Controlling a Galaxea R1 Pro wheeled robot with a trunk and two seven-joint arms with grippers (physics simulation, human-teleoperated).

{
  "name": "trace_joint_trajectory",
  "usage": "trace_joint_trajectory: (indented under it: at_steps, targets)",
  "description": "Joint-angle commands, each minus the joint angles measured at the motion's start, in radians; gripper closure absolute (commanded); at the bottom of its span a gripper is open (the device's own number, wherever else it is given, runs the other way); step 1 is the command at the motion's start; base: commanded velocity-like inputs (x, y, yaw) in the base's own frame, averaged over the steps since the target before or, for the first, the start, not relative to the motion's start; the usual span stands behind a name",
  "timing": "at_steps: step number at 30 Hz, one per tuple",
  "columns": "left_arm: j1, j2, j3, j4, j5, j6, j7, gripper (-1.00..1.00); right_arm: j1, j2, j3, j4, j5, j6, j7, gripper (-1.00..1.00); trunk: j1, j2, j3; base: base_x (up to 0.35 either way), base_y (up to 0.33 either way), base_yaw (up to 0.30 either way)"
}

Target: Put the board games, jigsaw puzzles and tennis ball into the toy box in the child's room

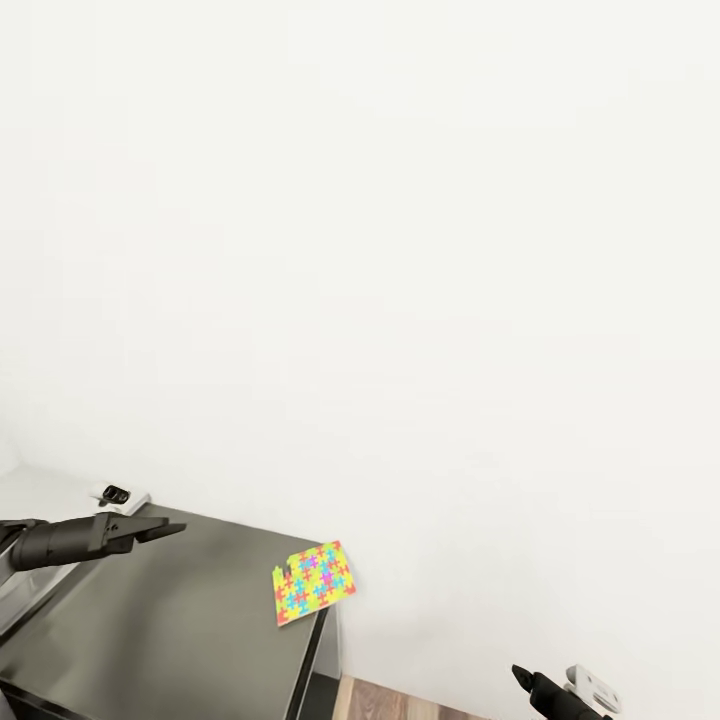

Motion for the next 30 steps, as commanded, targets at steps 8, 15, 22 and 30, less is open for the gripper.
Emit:
trace_joint_trajectory:
  at_steps: [8, 15, 22, 30]
  targets:
    - [-0.001, 0.001, -0.005, 0.001, 0.006, 0.01, -0.003, -1.0, 0.0, 0.001, -0.003, -0.001, 0.003, 0.004, -0.003, -1.0, 0.0, -0.001, 0.002, 0.001, 0.067, -0.075]
    - [-0.001, 0.001, -0.005, 0.002, 0.006, 0.009, -0.003, -1.0, 0.0, 0.001, -0.003, -0.001, 0.004, -0.008, -0.006, -1.0, 0.0, -0.001, 0.002, 0.0, 0.005, -0.005]
    - [-0.001, 0.001, -0.006, 0.002, 0.006, 0.01, -0.003, -1.0, 0.0, 0.001, -0.004, -0.001, -0.004, -0.007, 0.002, -1.0, 0.0, -0.001, 0.002, 0.042, 0.118, 0.0]
    - [-0.001, 0.001, -0.006, 0.002, 0.006, 0.008, -0.003, -1.0, 0.0, 0.001, -0.004, -0.001, -0.007, -0.007, 0.001, -1.0, 0.0, -0.001, 0.002, 0.009, 0.019, 0.0]
